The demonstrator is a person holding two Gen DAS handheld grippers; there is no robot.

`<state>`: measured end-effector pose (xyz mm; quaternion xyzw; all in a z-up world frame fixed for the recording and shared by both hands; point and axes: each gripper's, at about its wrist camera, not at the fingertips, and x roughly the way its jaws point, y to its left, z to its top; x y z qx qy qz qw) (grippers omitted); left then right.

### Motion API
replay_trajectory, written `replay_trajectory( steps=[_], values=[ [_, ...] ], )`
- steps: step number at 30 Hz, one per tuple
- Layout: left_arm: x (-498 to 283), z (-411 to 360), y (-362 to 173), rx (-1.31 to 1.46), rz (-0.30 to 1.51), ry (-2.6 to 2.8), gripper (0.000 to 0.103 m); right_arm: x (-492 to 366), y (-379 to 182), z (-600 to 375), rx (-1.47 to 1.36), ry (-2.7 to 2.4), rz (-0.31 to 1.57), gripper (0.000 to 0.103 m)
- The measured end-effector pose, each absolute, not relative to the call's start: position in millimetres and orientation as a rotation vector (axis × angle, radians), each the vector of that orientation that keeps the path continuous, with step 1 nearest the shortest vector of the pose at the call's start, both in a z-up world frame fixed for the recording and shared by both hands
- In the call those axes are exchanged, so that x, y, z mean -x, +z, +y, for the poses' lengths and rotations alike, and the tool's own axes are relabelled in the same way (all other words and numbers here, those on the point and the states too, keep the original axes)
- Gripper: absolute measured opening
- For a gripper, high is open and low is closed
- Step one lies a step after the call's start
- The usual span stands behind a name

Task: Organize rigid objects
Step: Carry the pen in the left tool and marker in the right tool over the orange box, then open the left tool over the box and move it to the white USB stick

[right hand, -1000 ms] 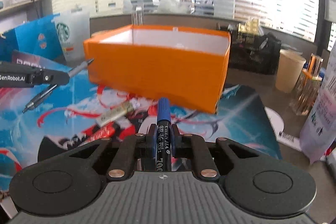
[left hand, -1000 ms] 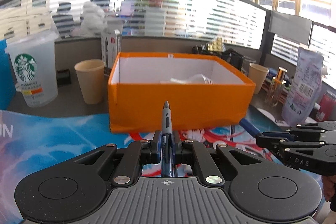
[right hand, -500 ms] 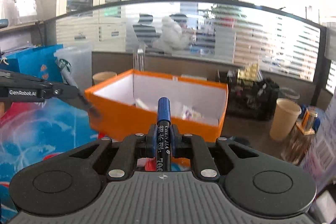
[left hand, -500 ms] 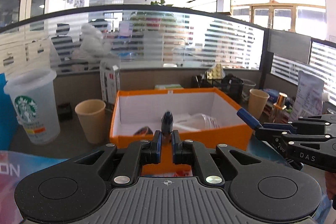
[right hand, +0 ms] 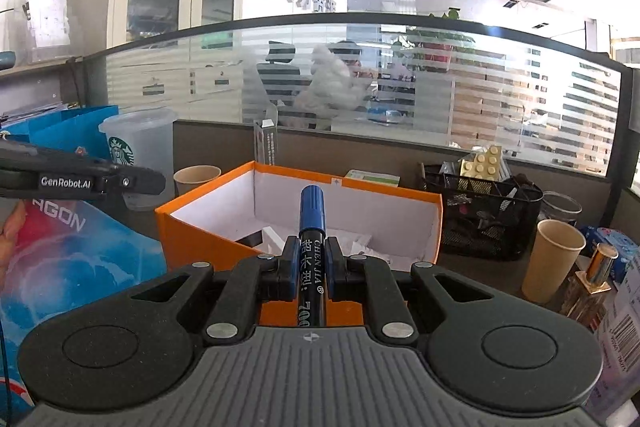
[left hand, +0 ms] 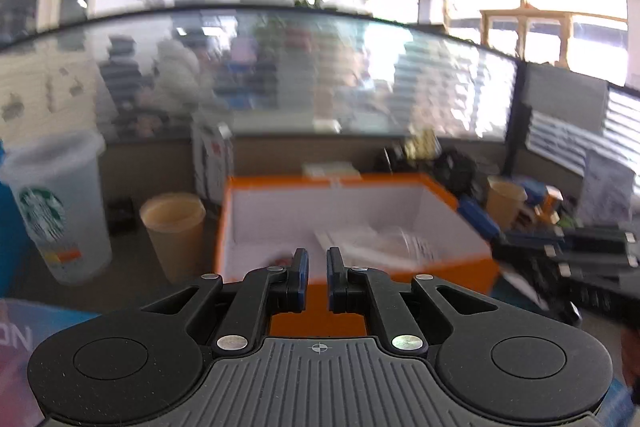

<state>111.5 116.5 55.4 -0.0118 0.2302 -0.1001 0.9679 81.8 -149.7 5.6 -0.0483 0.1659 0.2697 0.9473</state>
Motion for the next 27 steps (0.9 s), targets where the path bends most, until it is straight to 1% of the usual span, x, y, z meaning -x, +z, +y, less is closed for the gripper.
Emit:
replay_trajectory(
  steps=[3,5,7,10,11,12,13,14,18,19,20,21,22,25,26,27],
  values=[
    [-110.7,109.2,31.5,0.009,0.546,-0.245,0.008,-84.7,1.3,-148.5,0.091,0.552,0.348,0.012],
    [-111.5,98.0,10.6,-0.026,0.611,-0.268,0.012,-86.0,-0.3,-147.5,0.087,0.553,0.350,0.012],
    [-112.3,89.6,-9.1,-0.042,0.668,-0.290,0.013,-85.5,-1.6,-146.9,0.085,0.554,0.351,0.012],
    [-109.8,81.8,-27.5,-0.044,0.712,-0.321,0.014,-85.7,-1.4,-146.9,0.086,0.553,0.352,0.012],
    [-108.9,79.8,-30.4,-0.048,0.719,-0.332,0.020,-85.6,-2.3,-147.0,0.085,0.550,0.353,0.012],
    [-107.8,76.8,-32.9,-0.058,0.720,-0.337,0.030,-86.1,-3.3,-147.2,0.083,0.548,0.355,0.012],
    [-106.2,73.7,-35.2,-0.080,0.719,-0.328,0.036,-85.9,-4.4,-147.6,0.080,0.545,0.357,0.012],
    [-105.9,70.1,-38.0,-0.105,0.715,-0.310,0.045,-86.2,-5.6,-148.2,0.076,0.543,0.359,0.012],
    [-113.3,65.2,-52.7,-0.124,0.743,-0.307,0.052,-85.0,-8.5,-150.9,0.063,0.541,0.364,0.012],
    [-112.8,63.6,-55.9,-0.141,0.715,-0.296,0.054,-84.7,-8.9,-150.8,0.060,0.542,0.364,0.012],
    [-114.6,64.1,-55.5,-0.138,0.705,-0.296,0.050,-84.8,-8.8,-151.0,0.060,0.543,0.363,0.012],
    [-114.5,64.1,-55.4,-0.129,0.701,-0.300,0.037,-84.2,-8.6,-151.8,0.058,0.542,0.361,0.012],
    [-114.5,63.8,-54.1,-0.128,0.696,-0.307,0.031,-83.5,-9.0,-152.2,0.057,0.542,0.360,0.012],
    [-111.8,67.2,-51.5,-0.094,0.693,-0.294,0.031,-80.5,-8.9,-155.2,0.051,0.538,0.357,0.012],
    [-110.2,67.9,-49.1,-0.092,0.684,-0.287,0.028,-79.5,-8.8,-156.1,0.049,0.535,0.354,0.012],
    [-106.9,67.9,-44.1,-0.100,0.659,-0.277,0.013,-78.3,-8.3,-157.9,0.048,0.532,0.352,0.012]
  ],
)
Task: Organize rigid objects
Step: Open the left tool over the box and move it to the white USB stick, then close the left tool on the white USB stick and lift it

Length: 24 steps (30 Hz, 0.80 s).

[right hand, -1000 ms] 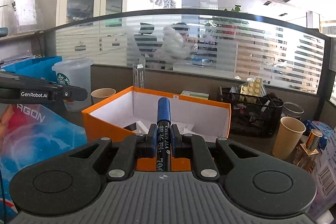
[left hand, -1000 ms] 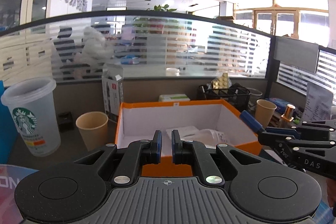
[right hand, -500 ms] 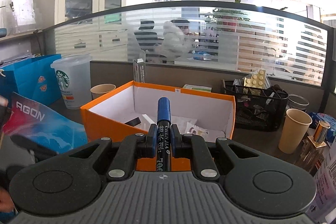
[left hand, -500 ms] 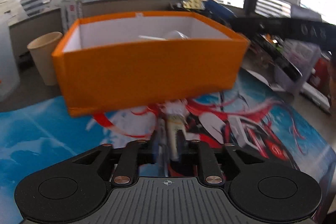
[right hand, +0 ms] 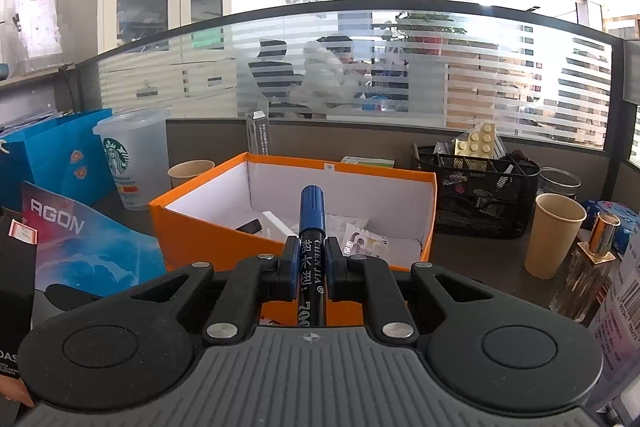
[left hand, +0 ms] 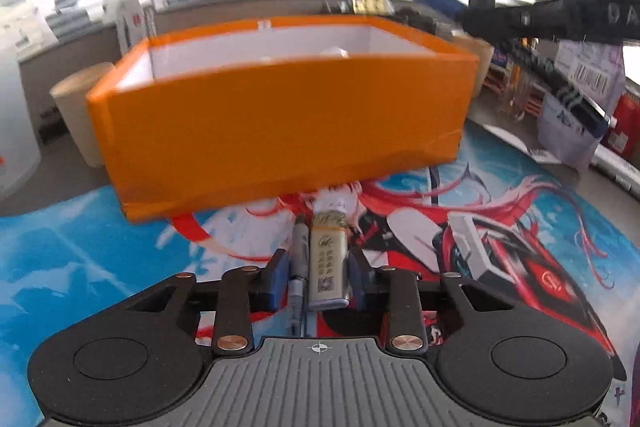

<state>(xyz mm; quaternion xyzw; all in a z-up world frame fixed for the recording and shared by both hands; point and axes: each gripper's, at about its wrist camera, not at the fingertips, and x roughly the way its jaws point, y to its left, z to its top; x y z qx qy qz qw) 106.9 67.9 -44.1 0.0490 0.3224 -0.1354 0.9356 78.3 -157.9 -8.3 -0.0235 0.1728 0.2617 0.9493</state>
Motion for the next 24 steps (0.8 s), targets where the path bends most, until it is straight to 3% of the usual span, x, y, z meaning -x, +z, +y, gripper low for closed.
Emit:
replay_trajectory(
  steps=[1,2,11,16,20,23,24],
  values=[
    [-104.0,67.8,-38.3,-0.112,0.636,-0.266,0.003,-77.5,-8.1,-159.2,0.047,0.530,0.351,0.012],
    [-103.7,68.4,-33.7,-0.118,0.633,-0.260,0.000,-76.8,-7.8,-160.5,0.044,0.528,0.349,0.012],
    [-109.7,77.4,-42.5,-0.057,0.693,-0.258,0.000,-71.3,-6.8,-163.0,0.037,0.533,0.346,0.012],
    [-112.5,75.8,-44.1,-0.046,0.685,-0.254,0.010,-70.2,-7.6,-164.0,0.033,0.533,0.349,0.012],
    [-113.5,65.8,-46.2,-0.091,0.667,-0.249,0.025,-66.6,-8.0,-167.9,0.021,0.536,0.352,0.012],
    [-118.7,64.4,-53.5,-0.079,0.716,-0.241,0.072,-65.3,-7.6,-170.3,0.019,0.533,0.350,0.012],
    [-116.7,64.5,-56.4,-0.078,0.693,-0.236,0.073,-65.2,-7.6,-170.2,0.018,0.533,0.351,0.012]
  ],
)
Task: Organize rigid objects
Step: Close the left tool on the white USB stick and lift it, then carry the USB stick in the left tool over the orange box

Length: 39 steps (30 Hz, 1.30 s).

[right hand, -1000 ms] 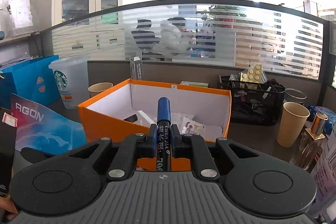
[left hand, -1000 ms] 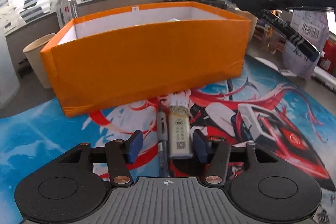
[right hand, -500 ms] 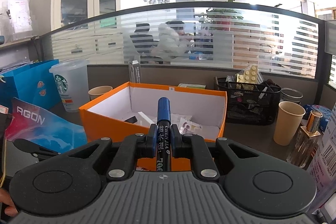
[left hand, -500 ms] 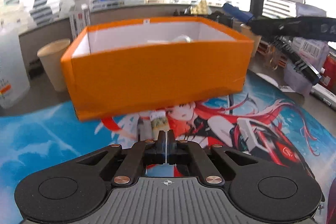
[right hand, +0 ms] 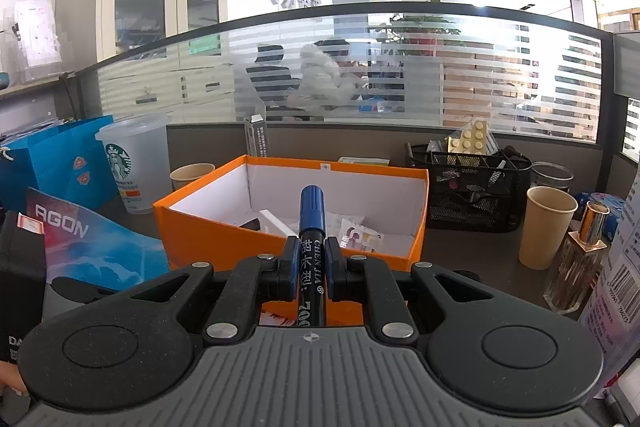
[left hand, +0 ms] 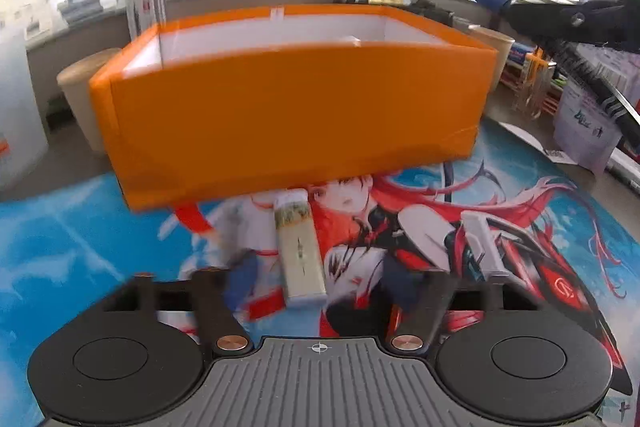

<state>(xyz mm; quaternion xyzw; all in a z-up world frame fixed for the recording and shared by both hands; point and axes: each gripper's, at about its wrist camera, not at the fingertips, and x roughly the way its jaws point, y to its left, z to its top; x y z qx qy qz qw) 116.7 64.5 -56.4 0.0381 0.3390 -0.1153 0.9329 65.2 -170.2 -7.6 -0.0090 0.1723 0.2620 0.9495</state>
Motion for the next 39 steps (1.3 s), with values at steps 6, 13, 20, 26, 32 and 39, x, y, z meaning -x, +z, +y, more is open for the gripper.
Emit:
replay_trajectory(
  steps=[6,13,20,26,32,39],
  values=[
    [-115.7,62.7,-56.2,-0.084,0.669,-0.223,0.020,-65.1,-7.1,-172.1,0.013,0.529,0.353,0.012],
    [-106.9,64.3,-40.0,-0.062,0.628,-0.217,0.020,-64.6,-3.0,-172.9,0.010,0.537,0.341,0.012],
    [-102.0,68.5,9.0,-0.060,0.516,-0.220,0.020,-67.1,6.9,-168.9,0.018,0.547,0.314,0.012],
    [-107.2,70.2,42.9,-0.068,0.433,-0.211,0.020,-71.8,16.5,-166.4,0.018,0.548,0.291,0.012],
    [-117.6,69.4,62.5,-0.063,0.382,-0.210,0.020,-78.7,22.9,-164.4,0.020,0.539,0.277,0.012],
    [-132.3,72.3,72.9,-0.050,0.358,-0.200,0.020,-90.6,26.9,-160.2,0.032,0.531,0.269,0.012]
  ],
)
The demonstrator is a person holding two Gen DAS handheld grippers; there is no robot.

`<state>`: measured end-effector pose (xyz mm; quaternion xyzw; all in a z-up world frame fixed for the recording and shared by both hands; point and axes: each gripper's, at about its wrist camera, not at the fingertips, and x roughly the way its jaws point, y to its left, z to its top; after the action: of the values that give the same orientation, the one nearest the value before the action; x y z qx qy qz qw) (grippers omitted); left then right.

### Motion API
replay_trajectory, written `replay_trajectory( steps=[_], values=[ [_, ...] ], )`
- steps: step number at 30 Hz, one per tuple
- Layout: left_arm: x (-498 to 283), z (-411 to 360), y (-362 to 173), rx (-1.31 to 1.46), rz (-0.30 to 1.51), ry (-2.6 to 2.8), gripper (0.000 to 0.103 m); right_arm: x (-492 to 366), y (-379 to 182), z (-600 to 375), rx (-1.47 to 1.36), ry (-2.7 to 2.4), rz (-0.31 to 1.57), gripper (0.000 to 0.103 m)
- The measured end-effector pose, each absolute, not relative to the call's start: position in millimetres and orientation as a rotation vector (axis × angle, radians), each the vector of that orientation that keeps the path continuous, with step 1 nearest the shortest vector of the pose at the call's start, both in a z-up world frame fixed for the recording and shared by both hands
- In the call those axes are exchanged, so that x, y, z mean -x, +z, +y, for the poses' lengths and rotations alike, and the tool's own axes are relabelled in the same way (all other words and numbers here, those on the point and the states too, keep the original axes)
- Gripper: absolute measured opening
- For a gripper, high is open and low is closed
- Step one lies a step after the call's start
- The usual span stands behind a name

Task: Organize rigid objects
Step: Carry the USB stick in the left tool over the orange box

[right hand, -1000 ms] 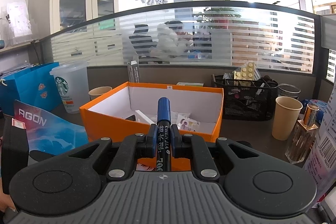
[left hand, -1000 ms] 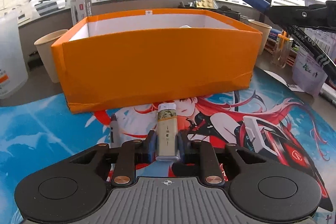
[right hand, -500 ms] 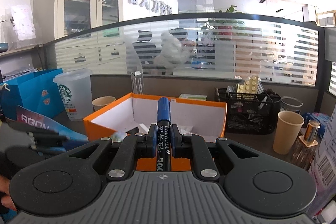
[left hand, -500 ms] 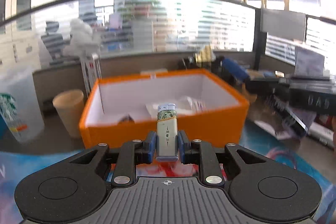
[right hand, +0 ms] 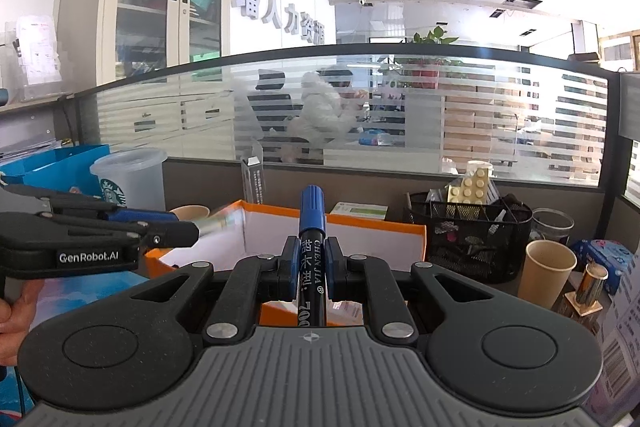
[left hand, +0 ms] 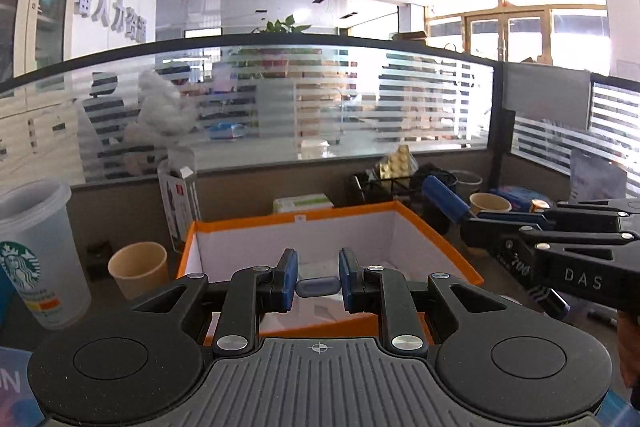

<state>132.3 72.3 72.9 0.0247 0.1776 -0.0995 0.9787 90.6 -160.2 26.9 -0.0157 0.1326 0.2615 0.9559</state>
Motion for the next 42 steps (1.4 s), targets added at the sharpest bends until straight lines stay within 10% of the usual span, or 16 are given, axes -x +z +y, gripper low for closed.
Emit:
replay_trajectory(
  steps=[19,22,25,28,31,42],
  values=[
    [-144.1,100.5,-7.6,0.042,0.652,-0.230,0.024,-129.7,14.0,-136.7,0.035,0.552,0.311,0.012],
    [-139.2,87.7,-36.4,0.004,0.726,-0.219,0.061,-129.7,11.6,-134.8,0.027,0.556,0.315,0.012],
    [-131.5,73.0,-45.0,-0.053,0.716,-0.222,0.070,-129.1,9.0,-134.1,0.024,0.559,0.322,0.012],
    [-128.7,55.7,-52.2,-0.145,0.711,-0.200,0.060,-128.2,8.2,-136.4,0.018,0.555,0.324,0.012],
    [-116.3,43.9,-57.5,-0.177,0.654,-0.218,0.021,-125.5,8.9,-140.2,0.011,0.553,0.319,0.012],
    [-115.4,67.4,-3.1,-0.063,0.560,-0.213,0.020,-118.2,17.0,-153.8,0.005,0.542,0.299,0.012]
  ],
)
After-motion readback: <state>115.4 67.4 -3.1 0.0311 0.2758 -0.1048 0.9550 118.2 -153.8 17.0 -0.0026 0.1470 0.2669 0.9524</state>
